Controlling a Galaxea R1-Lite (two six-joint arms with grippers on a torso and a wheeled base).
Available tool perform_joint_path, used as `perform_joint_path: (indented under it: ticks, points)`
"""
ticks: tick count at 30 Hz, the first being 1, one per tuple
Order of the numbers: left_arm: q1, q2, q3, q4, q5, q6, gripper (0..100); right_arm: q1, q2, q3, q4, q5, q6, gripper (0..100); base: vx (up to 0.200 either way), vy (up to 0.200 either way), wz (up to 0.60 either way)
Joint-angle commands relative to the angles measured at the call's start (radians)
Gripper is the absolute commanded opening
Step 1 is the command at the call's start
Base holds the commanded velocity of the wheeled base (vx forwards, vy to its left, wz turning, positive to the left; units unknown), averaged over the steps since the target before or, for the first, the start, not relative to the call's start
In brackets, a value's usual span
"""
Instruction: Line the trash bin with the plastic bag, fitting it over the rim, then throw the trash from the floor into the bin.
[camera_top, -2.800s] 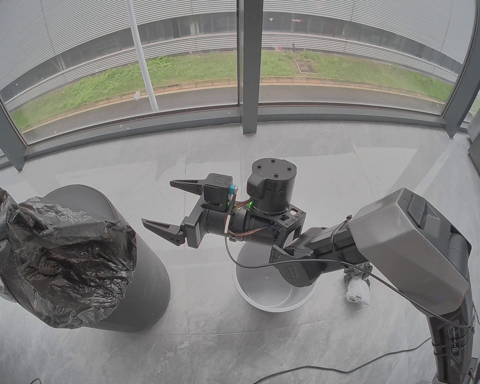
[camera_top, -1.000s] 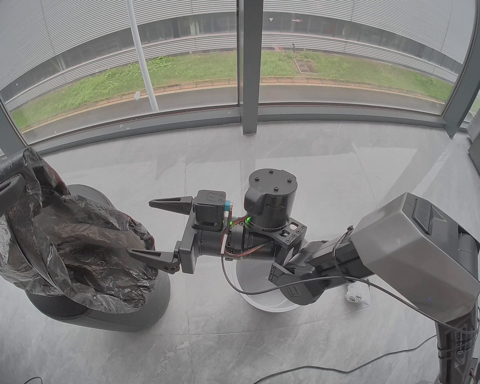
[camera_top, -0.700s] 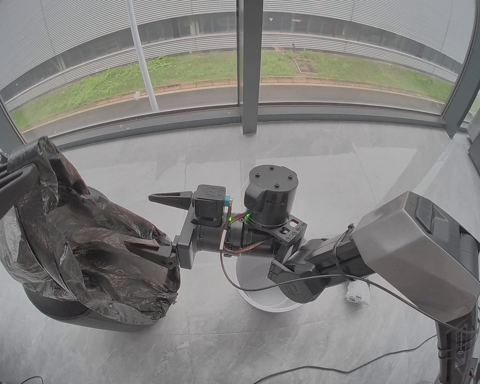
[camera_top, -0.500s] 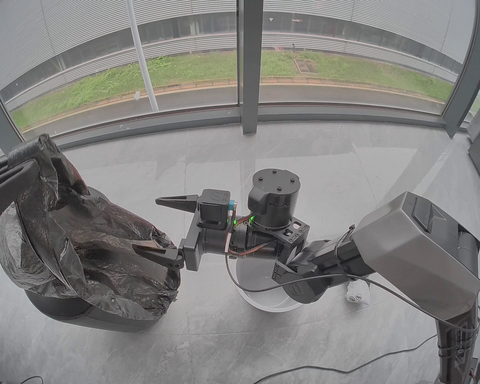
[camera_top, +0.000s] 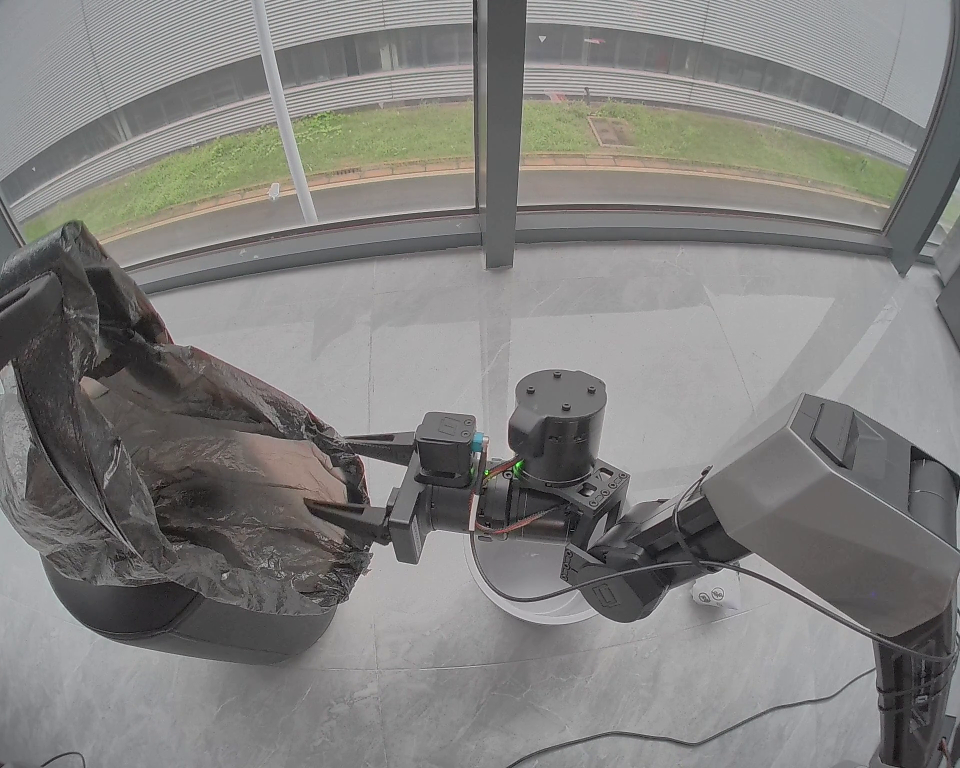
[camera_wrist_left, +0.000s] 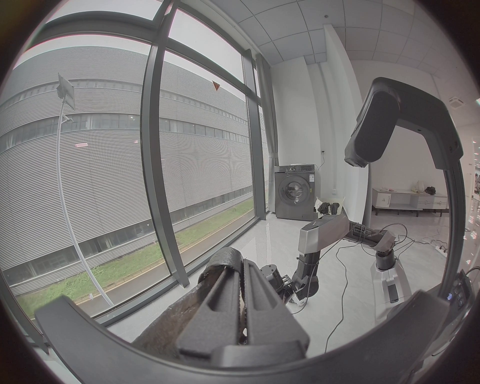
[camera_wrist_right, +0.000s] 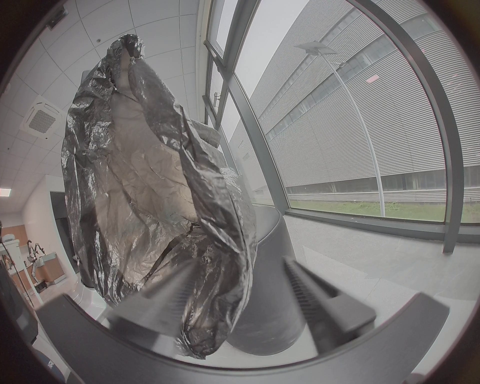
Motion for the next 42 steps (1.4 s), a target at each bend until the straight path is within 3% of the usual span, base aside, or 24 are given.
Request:
perform_joint_path:
  ticks: [1, 10, 15, 22, 23, 24, 25, 28, 32, 37, 42]
  points:
    - [0.0, -0.002, -0.004, 0.001, 0.0, -0.001, 0, -0.015, -0.013, 0.028, -0.001, 0.0, 0.002, 0, 0.0, 0.0, 0.0]
    - [-0.002, 0.013, 0.018, -0.015, -0.009, -0.001, 0, -0.041, -0.272, 0.28, -0.015, -0.008, 0.049, 0, 0.0, 0.0, 0.0]
    - [0.006, 0.144, 0.047, -0.096, -0.08, -0.02, 0, -0.025, -0.51, 0.395, 0.04, -0.088, 0.177, 0, 0.0, 0.0, 0.0]
    - [0.158, 0.343, 0.093, -0.263, -0.179, -0.167, 0, -0.058, -0.703, 0.541, 0.144, -0.184, 0.229, 0, 0.0, 0.0, 0.0]
    - [0.193, 0.406, 0.111, -0.351, -0.204, -0.224, 0, -0.062, -0.754, 0.576, 0.18, -0.209, 0.23, 0, 0.0, 0.0, 0.0]
    - [0.193, 0.406, 0.111, -0.351, -0.204, -0.224, 0, -0.062, -0.754, 0.576, 0.18, -0.209, 0.23, 0, 0.0, 0.0, 0.0]
    - [0.204, 0.46, 0.133, -0.444, -0.227, -0.302, 0, -0.055, -0.799, 0.605, 0.219, -0.25, 0.238, 0, 0.0, 0.0, 0.0]
    - [0.201, 0.516, 0.148, -0.544, -0.259, -0.428, 0, -0.021, -0.835, 0.623, 0.275, -0.298, 0.252, 0, 0.0, 0.0, 0.0]
    - [0.204, 0.573, 0.187, -0.618, -0.308, -0.528, 0, 0.019, -0.849, 0.623, 0.379, -0.35, 0.249, 0, 0.0, 0.0, 0.0]
    - [0.215, 0.616, 0.285, -0.713, -0.377, -0.609, 0, 0.018, -0.832, 0.625, 0.445, -0.367, 0.253, 0, 0.0, 0.0, 0.0]
    - [0.241, 0.71, 0.325, -0.826, -0.42, -0.624, 0, 0.005, -0.803, 0.646, 0.466, -0.384, 0.253, 0, 0.0, 0.0, 0.0]
